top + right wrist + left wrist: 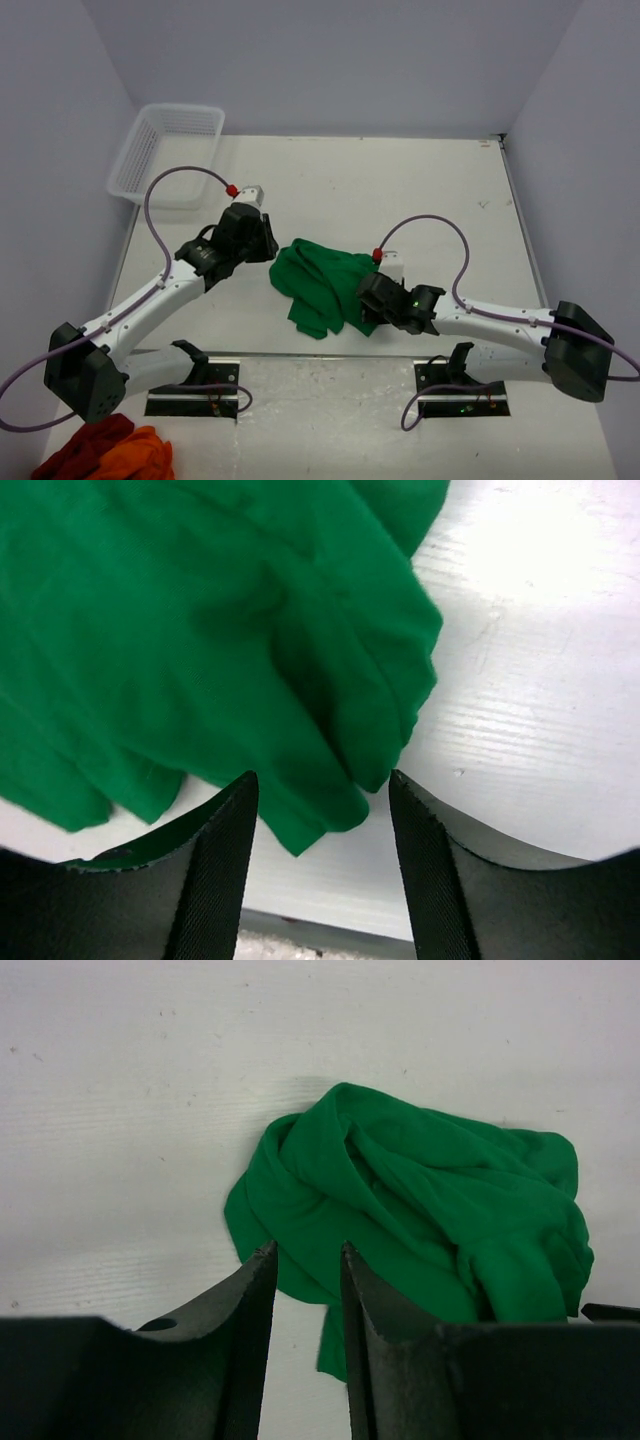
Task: Fold and stack the t-shirts
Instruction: Move the tshirt to the center of the board
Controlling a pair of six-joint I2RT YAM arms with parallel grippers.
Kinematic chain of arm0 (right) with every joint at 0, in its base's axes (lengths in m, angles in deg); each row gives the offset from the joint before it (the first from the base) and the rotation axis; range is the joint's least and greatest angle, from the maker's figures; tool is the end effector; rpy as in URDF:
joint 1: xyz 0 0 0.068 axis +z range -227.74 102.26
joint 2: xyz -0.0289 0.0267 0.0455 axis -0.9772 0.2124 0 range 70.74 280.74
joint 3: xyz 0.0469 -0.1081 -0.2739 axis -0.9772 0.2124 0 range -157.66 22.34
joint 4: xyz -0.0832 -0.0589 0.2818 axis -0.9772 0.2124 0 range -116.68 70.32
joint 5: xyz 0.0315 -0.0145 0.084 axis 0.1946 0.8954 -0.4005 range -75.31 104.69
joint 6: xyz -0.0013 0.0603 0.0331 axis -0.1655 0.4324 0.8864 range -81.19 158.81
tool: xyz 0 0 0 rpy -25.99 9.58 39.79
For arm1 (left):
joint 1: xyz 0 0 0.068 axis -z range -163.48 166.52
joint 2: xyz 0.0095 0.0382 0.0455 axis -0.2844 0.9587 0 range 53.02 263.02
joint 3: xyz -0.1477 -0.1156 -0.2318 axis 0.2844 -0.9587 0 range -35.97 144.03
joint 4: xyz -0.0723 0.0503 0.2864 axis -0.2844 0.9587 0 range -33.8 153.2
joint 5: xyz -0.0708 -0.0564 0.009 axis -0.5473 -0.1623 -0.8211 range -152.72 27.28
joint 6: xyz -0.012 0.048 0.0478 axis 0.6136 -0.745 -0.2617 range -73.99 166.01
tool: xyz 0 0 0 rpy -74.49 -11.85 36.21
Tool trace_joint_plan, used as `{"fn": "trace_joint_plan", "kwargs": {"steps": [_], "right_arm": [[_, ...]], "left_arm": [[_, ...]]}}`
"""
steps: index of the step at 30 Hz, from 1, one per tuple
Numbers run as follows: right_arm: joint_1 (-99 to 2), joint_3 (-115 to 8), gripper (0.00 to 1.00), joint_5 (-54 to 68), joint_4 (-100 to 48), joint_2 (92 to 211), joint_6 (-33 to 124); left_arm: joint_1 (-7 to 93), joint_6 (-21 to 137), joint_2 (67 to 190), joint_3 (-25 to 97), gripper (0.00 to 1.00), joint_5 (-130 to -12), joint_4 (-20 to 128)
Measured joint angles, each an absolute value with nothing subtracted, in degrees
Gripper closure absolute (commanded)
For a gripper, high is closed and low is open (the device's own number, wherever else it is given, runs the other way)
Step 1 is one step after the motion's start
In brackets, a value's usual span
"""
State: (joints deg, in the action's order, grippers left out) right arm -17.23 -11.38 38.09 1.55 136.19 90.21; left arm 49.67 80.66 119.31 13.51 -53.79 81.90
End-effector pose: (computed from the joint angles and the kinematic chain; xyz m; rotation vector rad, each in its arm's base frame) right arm 0.1355 0.1948 0.1701 -0.0604 2.5083 0.2664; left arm 0.2466 -0.1508 0.2669 -0.1111 2.3369 -0.4223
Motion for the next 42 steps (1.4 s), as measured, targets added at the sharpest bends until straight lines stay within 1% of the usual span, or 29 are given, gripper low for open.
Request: {"fn": "trace_joint_plan", "kwargs": {"steps": [4,10,13,14,16,17,22,26,30,36,42], "right_arm": [[-17.97,-12.86,0.52,39.68,1.55,139.73,90.17],[-18.08,-13.24,0.55,39.13,-0.07,141.96,90.14],[-18.08,-13.21,0.60,39.09,-0.81,141.96,90.21],[-18.08,-13.21,0.59,39.07,-0.95,141.96,90.25],[-18.06,-13.21,0.53,39.07,-0.99,141.94,90.43],[-18.01,-13.21,0.52,39.13,-0.92,141.92,90.49],[-17.73,-13.21,0.55,39.13,-0.79,141.19,90.89],[-17.01,-13.21,0.53,39.13,-0.79,141.11,91.83],[-14.03,-13.67,0.51,39.90,0.48,141.81,93.27],[-12.42,-16.91,0.51,41.56,3.38,143.77,94.14],[-12.44,-17.52,0.51,42.78,4.06,144.56,94.17]], "left_arm": [[49.67,80.66,116.97,12.66,0.67,-54.14,81.59],[49.67,80.25,116.33,11.78,0.66,-54.20,81.13],[49.67,79.83,116.49,11.61,0.65,-54.20,81.07],[49.67,79.79,116.62,11.48,0.65,-54.20,80.98],[49.67,79.63,117.10,11.15,0.64,-54.29,80.85],[49.67,79.59,117.36,10.99,0.64,-54.46,80.78],[49.67,79.41,118.21,10.45,0.64,-54.90,80.50],[49.67,79.39,118.32,10.23,0.64,-55.03,80.41],[49.67,79.39,118.32,10.14,0.64,-55.05,80.17],[49.67,79.39,118.32,10.05,0.64,-55.08,79.78],[49.67,79.37,118.32,9.73,0.64,-55.12,79.64]]}}
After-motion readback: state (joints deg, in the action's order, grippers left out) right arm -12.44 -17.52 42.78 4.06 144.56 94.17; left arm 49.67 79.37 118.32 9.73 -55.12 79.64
